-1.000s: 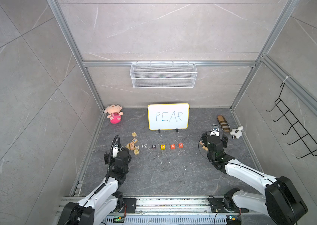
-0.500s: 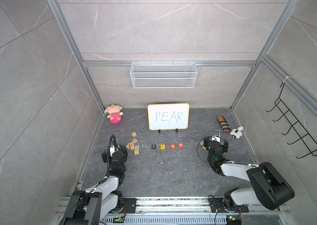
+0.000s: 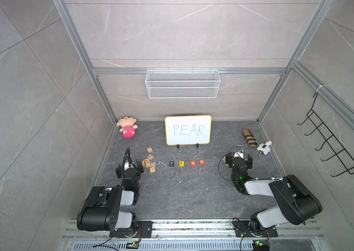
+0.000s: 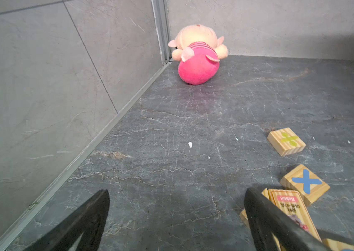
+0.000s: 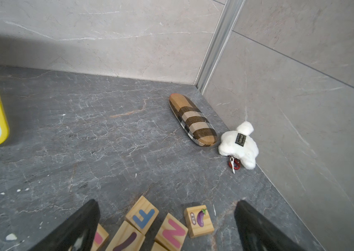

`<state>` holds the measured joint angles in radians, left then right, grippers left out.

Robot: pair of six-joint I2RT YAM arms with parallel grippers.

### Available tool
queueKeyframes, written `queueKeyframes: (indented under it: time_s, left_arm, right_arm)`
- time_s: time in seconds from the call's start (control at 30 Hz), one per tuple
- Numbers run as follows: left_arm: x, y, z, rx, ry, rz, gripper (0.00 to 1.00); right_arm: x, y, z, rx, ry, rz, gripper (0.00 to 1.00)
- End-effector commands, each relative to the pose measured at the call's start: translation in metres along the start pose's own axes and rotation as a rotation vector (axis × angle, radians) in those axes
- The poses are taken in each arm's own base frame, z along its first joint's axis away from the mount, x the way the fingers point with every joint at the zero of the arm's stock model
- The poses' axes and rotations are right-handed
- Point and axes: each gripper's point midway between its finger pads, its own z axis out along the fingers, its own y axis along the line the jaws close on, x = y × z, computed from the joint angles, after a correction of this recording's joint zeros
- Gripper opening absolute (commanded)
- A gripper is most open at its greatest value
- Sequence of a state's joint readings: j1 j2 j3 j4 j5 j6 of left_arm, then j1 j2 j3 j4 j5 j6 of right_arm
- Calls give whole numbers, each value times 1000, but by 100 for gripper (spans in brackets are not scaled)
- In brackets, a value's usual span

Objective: Spell the uppercase word “pear” with letter blocks
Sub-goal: Reset both arms

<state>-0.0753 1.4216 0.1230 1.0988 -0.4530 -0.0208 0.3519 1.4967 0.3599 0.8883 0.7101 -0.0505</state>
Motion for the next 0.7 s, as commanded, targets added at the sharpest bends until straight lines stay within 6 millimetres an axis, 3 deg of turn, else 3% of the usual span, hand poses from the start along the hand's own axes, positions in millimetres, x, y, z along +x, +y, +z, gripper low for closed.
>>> queueKeyframes:
  time_s: [0.0, 0.17, 0.47, 0.67]
  left_arm:
    - [-33, -9, 2, 54, -112, -29, 99]
    - [-28, -25, 7, 134, -99, 8, 99]
    - [-22, -30, 6, 164, -121, 18, 99]
    - [-21, -25, 30, 115, -9, 9, 99]
  right_arm:
    - [-7, 5, 0, -42, -29, 1, 99]
    - [-9, 16, -4, -116, -48, -20, 98]
    - [-8, 17, -14, -166, -97, -6, 99]
    - [-7, 23, -15, -205, -101, -16, 99]
